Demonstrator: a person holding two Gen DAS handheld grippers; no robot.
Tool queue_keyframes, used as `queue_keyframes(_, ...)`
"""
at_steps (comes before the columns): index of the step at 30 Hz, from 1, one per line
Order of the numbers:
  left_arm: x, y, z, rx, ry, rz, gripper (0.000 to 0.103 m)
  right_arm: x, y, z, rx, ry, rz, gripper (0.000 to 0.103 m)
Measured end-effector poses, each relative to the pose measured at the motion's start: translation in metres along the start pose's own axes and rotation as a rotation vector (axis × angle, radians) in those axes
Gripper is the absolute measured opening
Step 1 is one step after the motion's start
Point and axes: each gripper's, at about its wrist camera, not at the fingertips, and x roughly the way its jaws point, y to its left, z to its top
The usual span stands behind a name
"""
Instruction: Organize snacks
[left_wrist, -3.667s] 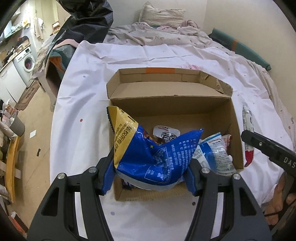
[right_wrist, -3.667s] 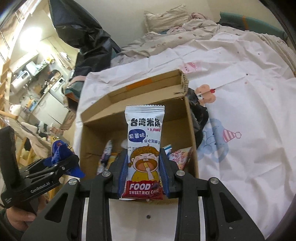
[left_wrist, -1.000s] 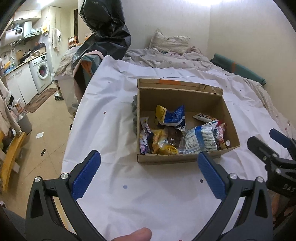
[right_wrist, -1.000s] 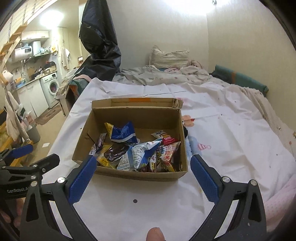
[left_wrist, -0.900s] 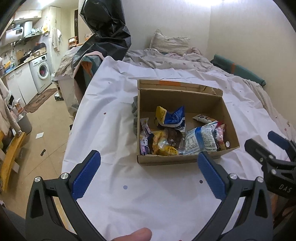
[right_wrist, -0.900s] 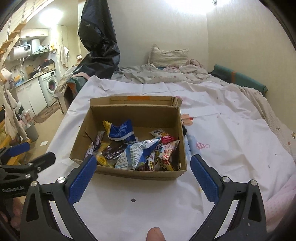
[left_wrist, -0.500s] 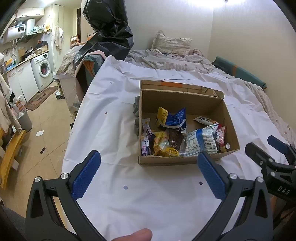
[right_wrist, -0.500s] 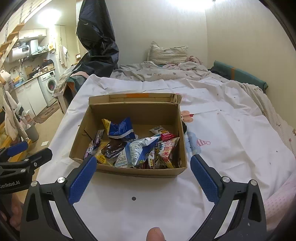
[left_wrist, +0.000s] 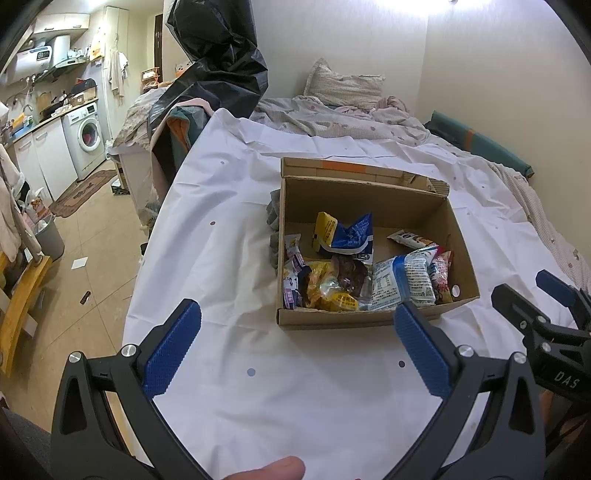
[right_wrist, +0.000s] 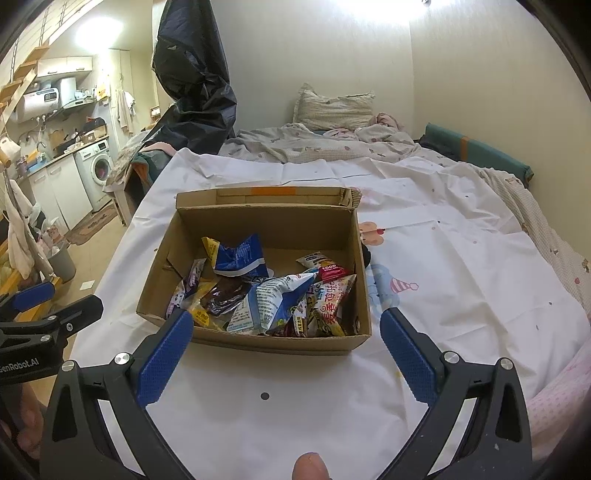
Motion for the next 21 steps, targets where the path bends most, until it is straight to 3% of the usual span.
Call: queue_keyframes(21, 0.0004, 0.0024, -0.0011, -0.004, 0.007, -0.001, 0.103, -0.0028, 0.0001, 0.0003, 0.002, -0.006, -0.003, 0.103)
